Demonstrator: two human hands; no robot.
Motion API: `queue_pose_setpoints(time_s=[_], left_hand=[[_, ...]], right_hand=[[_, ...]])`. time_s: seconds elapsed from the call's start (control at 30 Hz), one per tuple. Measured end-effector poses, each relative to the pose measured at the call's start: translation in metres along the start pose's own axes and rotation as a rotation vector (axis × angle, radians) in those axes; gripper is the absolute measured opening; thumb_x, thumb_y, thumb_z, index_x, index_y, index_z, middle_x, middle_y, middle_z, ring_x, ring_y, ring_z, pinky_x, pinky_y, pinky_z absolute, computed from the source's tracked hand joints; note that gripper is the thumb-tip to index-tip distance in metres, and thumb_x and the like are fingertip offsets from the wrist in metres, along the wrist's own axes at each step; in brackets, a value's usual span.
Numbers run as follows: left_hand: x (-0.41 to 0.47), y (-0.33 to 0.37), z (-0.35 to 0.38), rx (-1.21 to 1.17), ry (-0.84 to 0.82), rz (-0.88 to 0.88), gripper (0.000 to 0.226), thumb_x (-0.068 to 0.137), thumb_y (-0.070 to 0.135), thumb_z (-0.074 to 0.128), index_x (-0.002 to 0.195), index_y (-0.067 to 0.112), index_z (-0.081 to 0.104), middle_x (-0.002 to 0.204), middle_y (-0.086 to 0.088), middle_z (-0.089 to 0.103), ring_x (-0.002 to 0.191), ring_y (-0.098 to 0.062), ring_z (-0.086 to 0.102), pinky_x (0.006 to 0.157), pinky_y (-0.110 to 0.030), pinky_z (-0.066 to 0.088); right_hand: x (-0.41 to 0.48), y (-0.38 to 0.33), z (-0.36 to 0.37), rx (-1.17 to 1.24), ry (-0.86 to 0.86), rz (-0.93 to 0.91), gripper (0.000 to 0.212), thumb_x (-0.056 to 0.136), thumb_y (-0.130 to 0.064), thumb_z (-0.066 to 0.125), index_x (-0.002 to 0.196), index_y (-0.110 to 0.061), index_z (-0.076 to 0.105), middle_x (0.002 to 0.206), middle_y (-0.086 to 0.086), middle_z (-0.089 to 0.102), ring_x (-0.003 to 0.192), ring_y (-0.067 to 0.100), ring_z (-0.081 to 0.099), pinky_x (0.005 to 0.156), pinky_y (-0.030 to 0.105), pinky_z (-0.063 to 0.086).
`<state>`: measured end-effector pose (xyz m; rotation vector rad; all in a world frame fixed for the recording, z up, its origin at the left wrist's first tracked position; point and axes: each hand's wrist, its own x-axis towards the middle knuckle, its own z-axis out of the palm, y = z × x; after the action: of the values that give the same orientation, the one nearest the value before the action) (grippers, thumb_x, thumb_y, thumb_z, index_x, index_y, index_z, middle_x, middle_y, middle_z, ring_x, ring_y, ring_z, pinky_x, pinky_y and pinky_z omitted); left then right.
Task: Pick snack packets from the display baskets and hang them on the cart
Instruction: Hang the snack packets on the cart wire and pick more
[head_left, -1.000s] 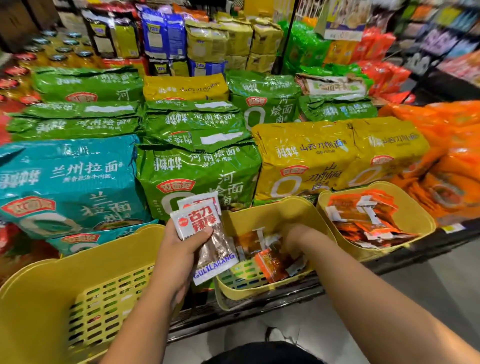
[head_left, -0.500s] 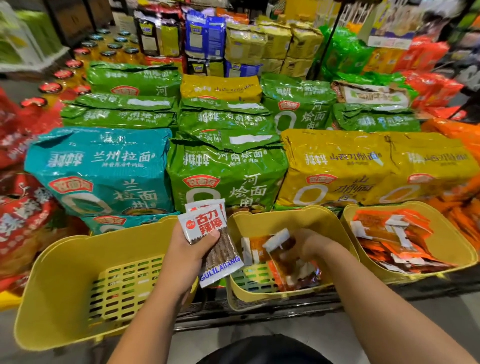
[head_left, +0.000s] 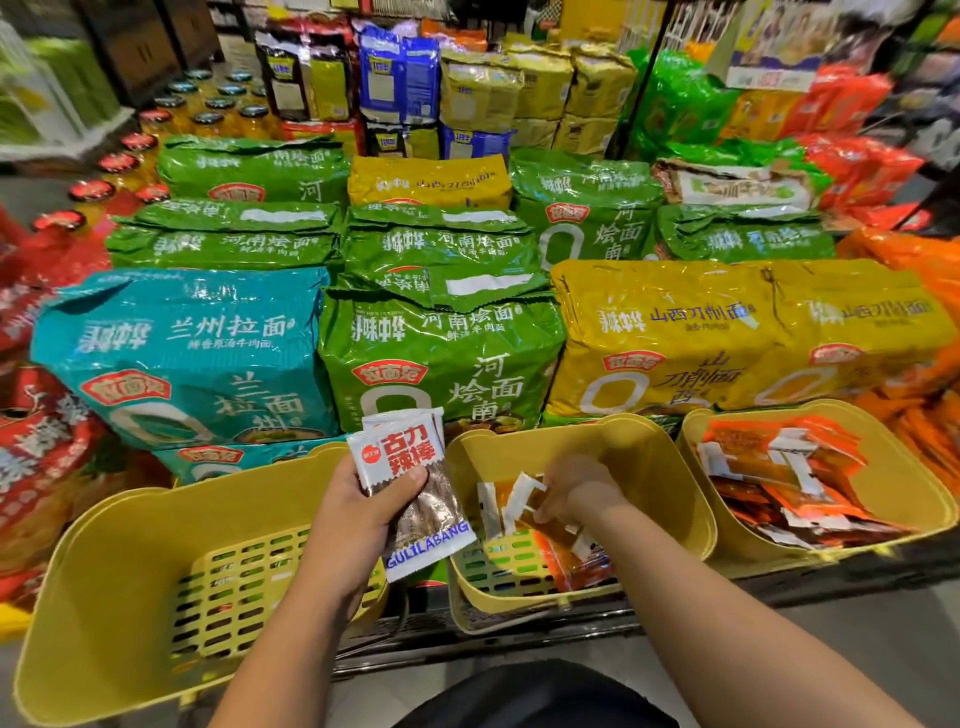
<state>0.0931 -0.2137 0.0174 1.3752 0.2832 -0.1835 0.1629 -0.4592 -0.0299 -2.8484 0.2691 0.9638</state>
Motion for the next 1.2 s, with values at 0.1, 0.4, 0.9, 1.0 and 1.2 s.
queue_pose_setpoints(time_s=[0.1, 0.4, 0.9, 1.0, 1.2], left_hand=[[-0.001, -0.001, -0.002, 0.007, -0.014, -0.008, 0.036, 0.089, 0.008, 0.073, 0.122, 0.016, 0.061, 0.109, -0.007, 0.077, 0.101, -0.029, 0.074, 0.093, -0.049, 0.056], [0.000, -0.005, -0.009, 0.013, -0.047, -0.038, 0.040, 0.087, 0.010, 0.076, 0.124, 0.015, 0.060, 0.108, -0.005, 0.077, 0.100, -0.026, 0.074, 0.091, -0.046, 0.056], [-0.011, -0.008, -0.015, 0.054, -0.101, -0.011, 0.034, 0.091, 0.011, 0.072, 0.123, 0.017, 0.063, 0.112, -0.004, 0.076, 0.105, -0.026, 0.072, 0.090, -0.044, 0.055], [-0.022, -0.007, -0.016, 0.063, -0.061, 0.027, 0.028, 0.094, 0.010, 0.068, 0.119, 0.021, 0.064, 0.110, -0.001, 0.077, 0.095, -0.016, 0.074, 0.073, -0.032, 0.054], [-0.044, -0.007, -0.002, -0.023, 0.125, 0.117, 0.031, 0.094, 0.004, 0.065, 0.122, 0.017, 0.064, 0.113, -0.004, 0.076, 0.108, -0.027, 0.071, 0.094, -0.045, 0.055]], right_hand=[[0.006, -0.008, 0.012, 0.115, -0.004, 0.045, 0.047, 0.081, -0.040, 0.082, 0.118, -0.015, 0.068, 0.122, 0.004, 0.068, 0.118, 0.029, 0.061, 0.103, 0.045, 0.050], [-0.003, -0.015, 0.011, 0.113, 0.018, 0.040, 0.052, 0.086, -0.036, 0.079, 0.126, -0.010, 0.058, 0.126, 0.008, 0.065, 0.115, 0.024, 0.062, 0.095, 0.034, 0.050], [-0.027, -0.024, 0.026, 0.052, -0.125, -0.159, 0.059, 0.097, -0.025, 0.066, 0.149, -0.015, 0.039, 0.148, 0.011, 0.050, 0.129, 0.031, 0.053, 0.093, 0.034, 0.048], [-0.033, -0.015, 0.019, 0.193, -0.082, -0.193, 0.054, 0.094, -0.032, 0.070, 0.142, -0.024, 0.046, 0.143, 0.006, 0.054, 0.120, 0.029, 0.059, 0.087, 0.033, 0.050], [-0.059, 0.031, -0.006, 0.814, 0.013, -0.515, 0.029, 0.089, -0.018, 0.073, 0.116, -0.029, 0.067, 0.101, -0.005, 0.073, 0.085, 0.016, 0.068, 0.080, 0.038, 0.055]])
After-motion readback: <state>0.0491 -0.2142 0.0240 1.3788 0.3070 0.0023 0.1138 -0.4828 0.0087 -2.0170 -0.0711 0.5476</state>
